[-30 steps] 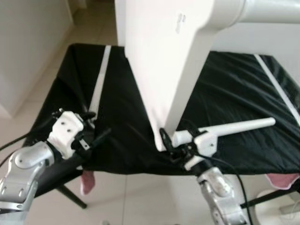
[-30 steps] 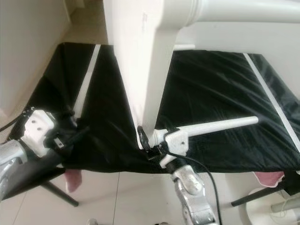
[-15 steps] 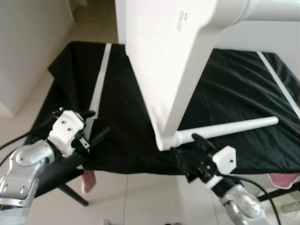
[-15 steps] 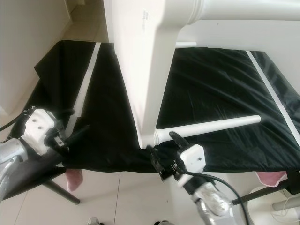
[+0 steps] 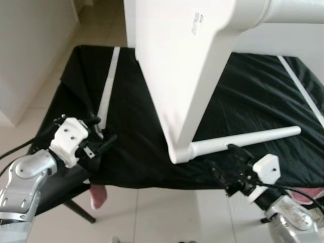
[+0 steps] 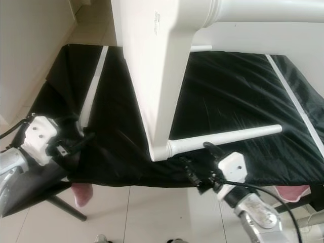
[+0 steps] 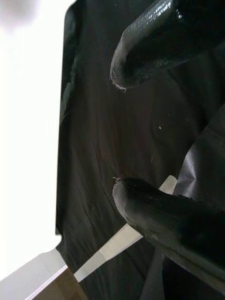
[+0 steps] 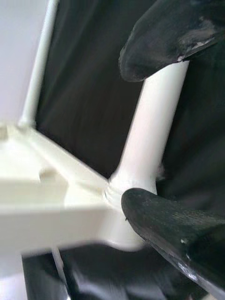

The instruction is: Building children table

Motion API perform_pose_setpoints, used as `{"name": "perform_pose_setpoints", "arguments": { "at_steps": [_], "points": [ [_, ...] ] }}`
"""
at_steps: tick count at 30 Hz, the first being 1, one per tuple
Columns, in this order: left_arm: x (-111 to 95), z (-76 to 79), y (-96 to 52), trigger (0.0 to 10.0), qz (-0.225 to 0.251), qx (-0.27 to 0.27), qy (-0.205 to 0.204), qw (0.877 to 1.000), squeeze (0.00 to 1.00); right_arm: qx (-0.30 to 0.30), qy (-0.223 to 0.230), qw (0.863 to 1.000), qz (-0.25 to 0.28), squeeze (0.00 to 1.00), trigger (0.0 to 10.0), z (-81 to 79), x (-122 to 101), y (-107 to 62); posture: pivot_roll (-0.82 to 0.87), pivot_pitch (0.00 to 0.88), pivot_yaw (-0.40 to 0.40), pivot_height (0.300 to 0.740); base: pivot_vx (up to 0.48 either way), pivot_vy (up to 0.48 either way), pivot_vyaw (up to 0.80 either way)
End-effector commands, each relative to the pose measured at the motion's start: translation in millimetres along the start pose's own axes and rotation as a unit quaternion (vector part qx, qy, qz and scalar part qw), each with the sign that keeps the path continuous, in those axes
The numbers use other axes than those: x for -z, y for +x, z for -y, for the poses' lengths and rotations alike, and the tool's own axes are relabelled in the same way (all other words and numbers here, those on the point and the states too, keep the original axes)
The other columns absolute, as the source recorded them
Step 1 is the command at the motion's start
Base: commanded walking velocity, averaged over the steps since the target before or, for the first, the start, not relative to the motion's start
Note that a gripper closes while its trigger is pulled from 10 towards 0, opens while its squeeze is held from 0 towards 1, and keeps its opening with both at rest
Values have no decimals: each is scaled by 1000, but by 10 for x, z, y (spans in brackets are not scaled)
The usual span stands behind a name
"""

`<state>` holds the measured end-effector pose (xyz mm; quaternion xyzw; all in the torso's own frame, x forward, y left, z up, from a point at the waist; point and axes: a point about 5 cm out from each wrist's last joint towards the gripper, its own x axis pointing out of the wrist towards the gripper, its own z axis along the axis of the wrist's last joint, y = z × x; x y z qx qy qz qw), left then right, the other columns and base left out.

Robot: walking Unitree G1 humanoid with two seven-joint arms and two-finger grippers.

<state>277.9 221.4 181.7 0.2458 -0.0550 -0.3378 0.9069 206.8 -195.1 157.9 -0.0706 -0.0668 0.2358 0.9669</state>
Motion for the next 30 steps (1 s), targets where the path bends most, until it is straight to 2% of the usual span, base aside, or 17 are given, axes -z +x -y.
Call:
{"name": "perform_pose_setpoints", "arguments": {
  "at_steps": [1,5,9,17,21,30],
  "points": [
    [16,-25,-12,10000,-6,-11,8,1000,0,9,13,1000,-11,0,10000,45,29,-28,29,100,-34,740,0,0,0],
    [15,-56,-6,10000,-2,-21,10,1000,0,26,17,999,-15,0,10000,137,37,-53,29,105,-33,740,0,0,0],
    [0,-128,5,10000,7,-52,14,999,0,57,24,998,-8,0,10000,208,35,15,32,106,-32,740,0,0,0],
    [-13,-145,0,10000,16,-69,10,997,0,91,44,995,-1,0,10000,213,52,122,36,104,-40,740,0,0,0],
    [-15,-150,-3,10000,25,-90,-8,996,0,134,65,989,-5,0,10000,152,116,298,43,101,-57,740,0,0,0],
    [3,-114,-8,10000,28,-97,-17,995,0,155,106,982,-18,0,10000,-27,228,519,55,92,-65,740,0,0,0]
  ]
}}
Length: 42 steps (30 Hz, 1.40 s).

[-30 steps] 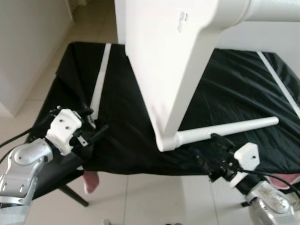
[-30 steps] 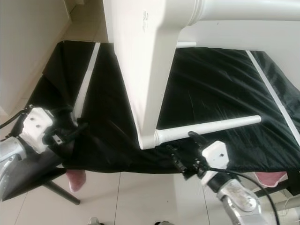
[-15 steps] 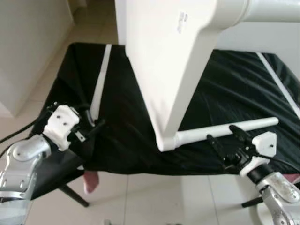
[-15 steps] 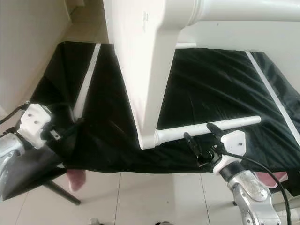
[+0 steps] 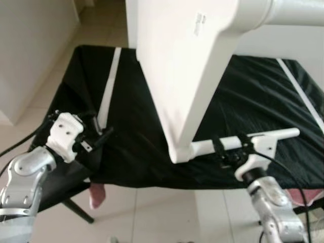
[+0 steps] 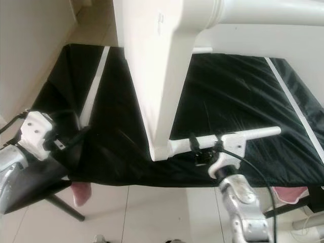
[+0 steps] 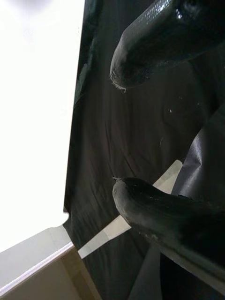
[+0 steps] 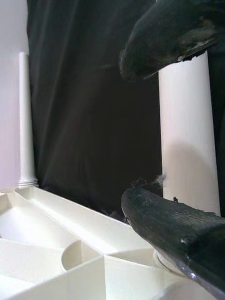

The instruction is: Building children table

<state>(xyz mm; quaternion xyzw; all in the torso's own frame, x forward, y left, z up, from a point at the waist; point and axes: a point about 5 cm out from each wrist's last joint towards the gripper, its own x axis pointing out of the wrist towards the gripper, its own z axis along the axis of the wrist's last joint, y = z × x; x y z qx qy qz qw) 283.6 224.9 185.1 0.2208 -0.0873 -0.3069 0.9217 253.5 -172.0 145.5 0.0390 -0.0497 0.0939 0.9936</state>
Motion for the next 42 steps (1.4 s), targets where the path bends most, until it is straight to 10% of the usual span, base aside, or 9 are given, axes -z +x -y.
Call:
{"name": "perform_pose_setpoints", "arguments": {
  "at_steps": [1,22,42],
  "points": [
    [1,-41,-23,10000,0,-55,-1,998,0,11,7,1000,-17,0,10000,-27,79,40,58,88,-65,740,0,0,0],
    [-29,-55,-40,10000,3,-54,4,999,0,-117,19,990,-72,0,10000,-642,339,133,83,77,-70,740,0,0,0],
    [-65,-167,-48,10000,3,-62,18,998,0,-238,58,969,-15,0,10000,-891,102,122,84,92,-75,740,0,0,0]
  ]
}}
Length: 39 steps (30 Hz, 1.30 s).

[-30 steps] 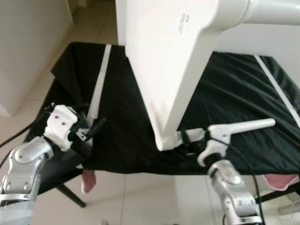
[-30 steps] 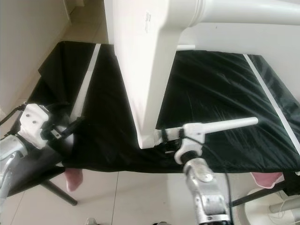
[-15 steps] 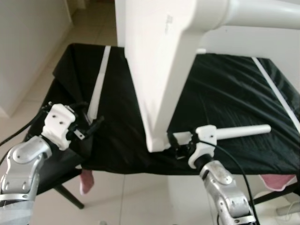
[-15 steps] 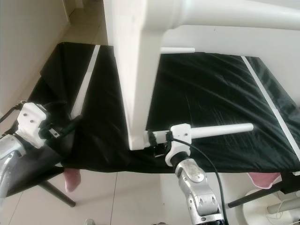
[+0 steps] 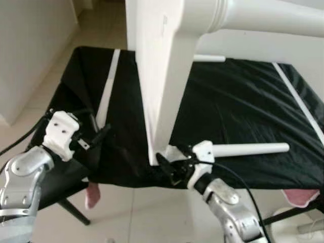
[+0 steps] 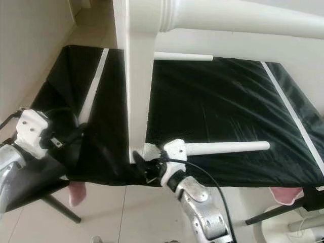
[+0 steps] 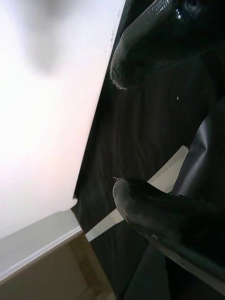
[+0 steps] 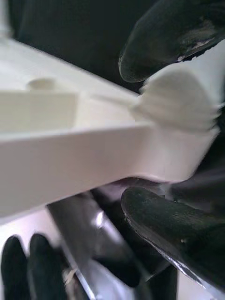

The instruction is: Building children table

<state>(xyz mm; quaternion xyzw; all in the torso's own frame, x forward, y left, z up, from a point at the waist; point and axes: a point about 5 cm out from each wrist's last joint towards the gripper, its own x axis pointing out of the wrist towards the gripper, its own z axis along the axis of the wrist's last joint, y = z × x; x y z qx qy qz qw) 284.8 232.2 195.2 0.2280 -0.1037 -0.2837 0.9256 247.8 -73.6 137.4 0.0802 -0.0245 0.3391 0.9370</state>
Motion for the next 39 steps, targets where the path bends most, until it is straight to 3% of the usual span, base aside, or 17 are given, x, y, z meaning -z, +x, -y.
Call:
{"name": "perform_pose_setpoints", "arguments": {
  "at_steps": [1,5,9,14,17,18,20,21,23,27,31,35,39],
  "points": [
    [-9,-66,-19,10000,-4,-35,6,999,0,18,-5,1000,21,0,10000,132,-109,-65,85,94,-76,740,0,0,0],
    [-12,-71,-30,10000,-5,-32,5,999,0,38,-9,999,28,0,10000,244,-158,-126,84,94,-76,740,0,0,0],
    [-21,-54,-58,10000,-11,-8,-4,1000,0,54,-31,998,15,0,10000,442,-210,-335,80,95,-75,740,0,0,0],
    [-28,12,-74,10000,-19,25,-7,999,0,36,-43,998,-3,0,10000,497,-234,-455,73,100,-69,740,0,0,0],
    [-20,119,-97,10000,-30,66,-9,997,0,32,-74,997,-17,0,10000,544,-250,-513,71,101,-67,740,0,0,0],
    [1,241,-133,10000,-43,104,-10,994,0,43,-83,995,-17,0,10000,607,-264,-530,66,105,-65,740,0,0,0],
    [1,241,-133,10000,-43,104,-10,994,0,43,-83,995,-17,0,10000,607,-264,-530,66,105,-65,740,0,0,0],
    [29,491,-208,10000,-64,170,-22,983,0,62,-90,994,-11,0,10000,686,-278,-496,70,105,-65,740,0,0,0],
    [21,693,-263,10000,-72,217,-32,973,0,66,-90,994,-7,0,10000,688,-273,-431,72,105,-65,740,0,0,0],
    [-51,868,-304,10000,-62,256,-44,964,0,52,-90,995,-9,0,10000,644,-249,-355,84,106,-68,740,0,0,0],
    [-177,1003,-244,10000,-38,255,-78,963,0,39,-86,995,-12,0,10000,623,-227,-239,96,106,-71,740,0,0,0],
    [-210,1029,-221,10000,-34,253,-88,963,0,35,-86,996,-13,0,10000,625,-224,-211,104,107,-73,740,0,0,0],
    [-429,1226,-44,10000,17,223,-162,961,0,-18,-88,996,-30,0,10000,539,-139,17,119,110,-79,740,0,0,0]
  ]
}}
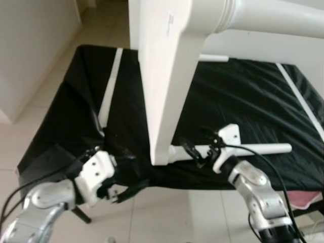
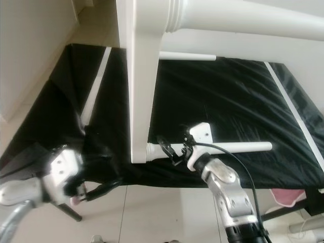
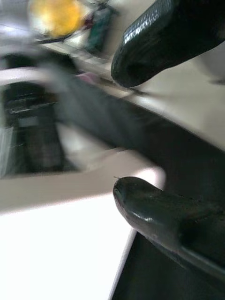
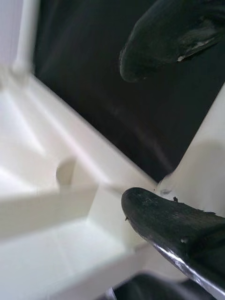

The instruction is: Building children table

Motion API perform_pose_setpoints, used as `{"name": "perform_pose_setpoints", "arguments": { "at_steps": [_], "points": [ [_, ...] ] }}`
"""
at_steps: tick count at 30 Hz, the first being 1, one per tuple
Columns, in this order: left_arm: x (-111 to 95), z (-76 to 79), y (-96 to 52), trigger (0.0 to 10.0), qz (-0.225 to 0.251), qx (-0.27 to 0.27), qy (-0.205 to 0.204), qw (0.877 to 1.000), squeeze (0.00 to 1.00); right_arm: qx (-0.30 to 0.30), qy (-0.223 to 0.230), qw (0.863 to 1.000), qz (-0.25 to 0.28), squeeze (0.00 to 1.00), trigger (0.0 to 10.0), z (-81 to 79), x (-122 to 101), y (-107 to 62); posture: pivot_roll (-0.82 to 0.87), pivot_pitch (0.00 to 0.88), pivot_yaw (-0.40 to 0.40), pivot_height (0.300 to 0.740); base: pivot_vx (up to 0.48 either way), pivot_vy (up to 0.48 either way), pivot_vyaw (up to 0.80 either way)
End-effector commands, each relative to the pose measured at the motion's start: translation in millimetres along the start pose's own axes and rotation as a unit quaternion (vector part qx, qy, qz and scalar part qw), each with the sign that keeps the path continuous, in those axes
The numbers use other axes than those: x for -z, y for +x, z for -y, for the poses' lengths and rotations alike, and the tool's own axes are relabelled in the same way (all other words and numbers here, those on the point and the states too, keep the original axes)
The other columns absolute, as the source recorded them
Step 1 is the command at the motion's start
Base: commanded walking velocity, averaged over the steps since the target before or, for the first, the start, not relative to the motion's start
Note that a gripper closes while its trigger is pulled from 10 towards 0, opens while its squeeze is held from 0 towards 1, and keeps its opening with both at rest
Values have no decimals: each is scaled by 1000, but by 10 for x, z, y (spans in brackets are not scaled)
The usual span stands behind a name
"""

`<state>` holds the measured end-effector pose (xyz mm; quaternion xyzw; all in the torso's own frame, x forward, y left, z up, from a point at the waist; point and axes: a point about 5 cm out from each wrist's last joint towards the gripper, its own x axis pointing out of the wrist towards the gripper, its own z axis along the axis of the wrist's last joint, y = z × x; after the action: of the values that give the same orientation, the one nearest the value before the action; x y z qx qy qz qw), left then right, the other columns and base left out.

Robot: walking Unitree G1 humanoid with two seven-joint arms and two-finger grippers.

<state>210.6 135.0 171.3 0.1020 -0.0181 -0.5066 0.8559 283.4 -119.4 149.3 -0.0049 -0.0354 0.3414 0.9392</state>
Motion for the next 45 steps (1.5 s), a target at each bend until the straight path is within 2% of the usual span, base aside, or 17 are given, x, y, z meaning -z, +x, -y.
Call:
{"name": "perform_pose_setpoints", "arguments": {
  "at_steps": [1,3,6,8,12,16,20,21,25,31,33,34,37,38,39,41,45],
  "points": [
    [-47,59,78,10000,16,-11,-20,1000,0,-21,-3,1000,-10,0,10000,-43,56,59,122,110,-82,740,0,0,0],
    [-47,59,78,10000,16,-11,-20,1000,0,-21,-3,1000,-10,0,10000,-43,56,59,122,110,-82,740,0,0,0],
    [-91,95,164,10000,40,-17,-33,998,0,-44,1,999,-8,0,10000,-112,50,151,135,111,-90,740,0,0,0],
    [-118,167,250,10000,53,-6,-54,997,0,-76,9,997,-5,0,10000,-229,50,256,141,110,-95,740,0,0,0],
    [-123,211,286,10000,55,2,-68,996,0,-90,14,996,0,0,10000,-296,47,327,142,110,-96,740,0,0,0],
    [-139,223,271,10000,50,10,-92,995,0,-105,22,994,9,0,10000,-386,39,453,147,110,-104,740,0,0,0],
    [-151,223,264,10000,49,12,-98,994,0,-109,24,994,12,0,10000,-408,39,477,147,110,-104,740,0,0,0],
    [-152,220,231,10000,46,20,-110,993,0,-117,30,993,19,0,10000,-472,31,554,145,110,-104,740,0,0,0],
    [-135,212,205,10000,37,22,-112,993,0,-123,35,991,28,0,10000,-541,5,655,149,105,-107,740,0,0,0],
    [-125,196,210,10000,33,7,-109,993,0,-120,42,991,35,0,10000,-559,-9,688,154,100,-112,740,0,0,0],
    [-116,185,229,10000,32,-5,-113,993,0,-113,42,992,38,0,10000,-535,-9,661,153,100,-116,740,0,0,0],
    [-96,174,262,10000,27,-25,-109,993,0,-92,40,994,45,0,10000,-453,-16,577,148,97,-119,740,0,0,0],
    [-66,156,288,10000,21,-43,-101,994,0,-65,36,996,49,0,10000,-350,-21,496,143,95,-117,740,0,0,0],
    [-40,158,306,10000,14,-44,-102,994,0,-37,35,997,56,0,10000,-256,-32,445,137,94,-117,740,0,0,0],
    [-40,158,306,10000,14,-44,-102,994,0,-37,35,997,56,0,10000,-256,-32,445,137,94,-117,740,0,0,0],
    [3,179,341,10000,4,-36,-103,994,0,26,30,997,71,0,10000,-63,-67,329,130,90,-115,740,0,0,0],
    [27,176,370,10000,1,-36,-103,994,0,70,23,994,82,0,10000,49,-96,231,115,84,-109,740,0,0,0]
  ]
}}
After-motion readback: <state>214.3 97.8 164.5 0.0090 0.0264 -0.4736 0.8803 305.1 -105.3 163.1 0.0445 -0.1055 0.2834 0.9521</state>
